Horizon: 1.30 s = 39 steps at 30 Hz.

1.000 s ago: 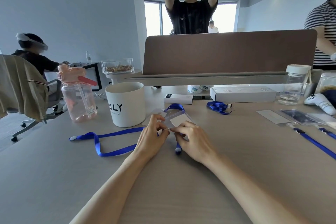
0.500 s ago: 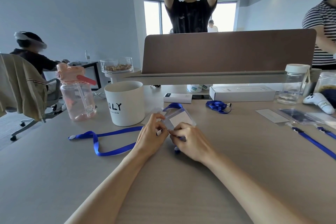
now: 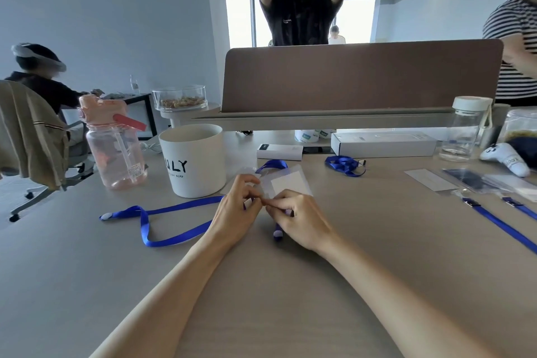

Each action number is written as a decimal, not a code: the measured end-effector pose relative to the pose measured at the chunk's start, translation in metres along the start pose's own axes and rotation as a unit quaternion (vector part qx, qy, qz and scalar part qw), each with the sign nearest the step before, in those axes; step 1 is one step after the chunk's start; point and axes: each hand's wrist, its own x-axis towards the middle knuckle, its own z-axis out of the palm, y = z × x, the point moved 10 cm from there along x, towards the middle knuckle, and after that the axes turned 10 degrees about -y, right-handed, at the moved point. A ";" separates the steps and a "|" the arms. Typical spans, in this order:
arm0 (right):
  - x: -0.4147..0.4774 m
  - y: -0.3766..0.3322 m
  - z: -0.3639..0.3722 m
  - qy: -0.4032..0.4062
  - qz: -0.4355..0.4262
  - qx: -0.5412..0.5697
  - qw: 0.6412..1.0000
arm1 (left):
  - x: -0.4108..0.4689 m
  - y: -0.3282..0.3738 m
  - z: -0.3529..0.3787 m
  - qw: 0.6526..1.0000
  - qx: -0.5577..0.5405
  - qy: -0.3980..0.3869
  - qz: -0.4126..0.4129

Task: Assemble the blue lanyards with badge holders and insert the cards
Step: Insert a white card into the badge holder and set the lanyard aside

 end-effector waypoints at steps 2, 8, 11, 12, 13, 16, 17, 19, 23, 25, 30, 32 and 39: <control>0.001 0.001 -0.006 0.027 0.008 -0.029 0.999 | 0.000 -0.001 -0.003 1.000 -0.013 0.018 -0.004; -0.004 0.028 -0.017 0.047 0.139 -0.028 0.989 | -0.004 0.002 -0.009 0.999 -0.019 0.047 -0.006; -0.008 0.043 -0.022 0.073 0.201 0.121 0.969 | -0.004 0.010 -0.006 0.999 0.000 0.036 0.023; -0.009 0.045 -0.021 0.073 0.216 0.158 0.961 | -0.004 0.012 -0.004 0.999 0.005 0.027 0.030; -0.011 0.044 -0.021 0.073 0.226 0.187 0.953 | -0.004 0.014 -0.002 0.999 0.009 0.020 0.037; -0.014 0.043 -0.021 0.071 0.241 0.235 0.939 | -0.005 0.019 -0.002 0.998 0.026 0.031 0.053; -0.014 0.043 -0.021 0.068 0.246 0.237 0.937 | -0.006 0.021 -0.003 0.997 0.031 0.036 0.055; -0.014 0.044 -0.021 0.060 0.259 0.241 0.933 | -0.007 0.026 -0.004 0.997 0.039 0.044 0.059; -0.014 0.048 -0.016 0.039 0.281 0.263 0.922 | -0.013 0.037 -0.007 0.992 0.060 0.059 0.095; -0.014 0.052 -0.015 0.047 0.281 0.280 0.917 | -0.015 0.041 -0.010 0.990 0.068 0.069 0.100; -0.040 0.059 -0.034 0.167 0.245 0.502 0.813 | -0.018 0.053 -0.003 0.990 0.078 0.060 0.104; -0.055 0.059 -0.049 0.186 0.233 0.507 0.809 | -0.015 0.066 0.012 0.989 0.090 0.022 0.117; -0.135 0.069 -0.125 0.287 0.248 0.444 0.811 | 0.017 0.115 0.078 0.979 -0.175 -0.107 0.008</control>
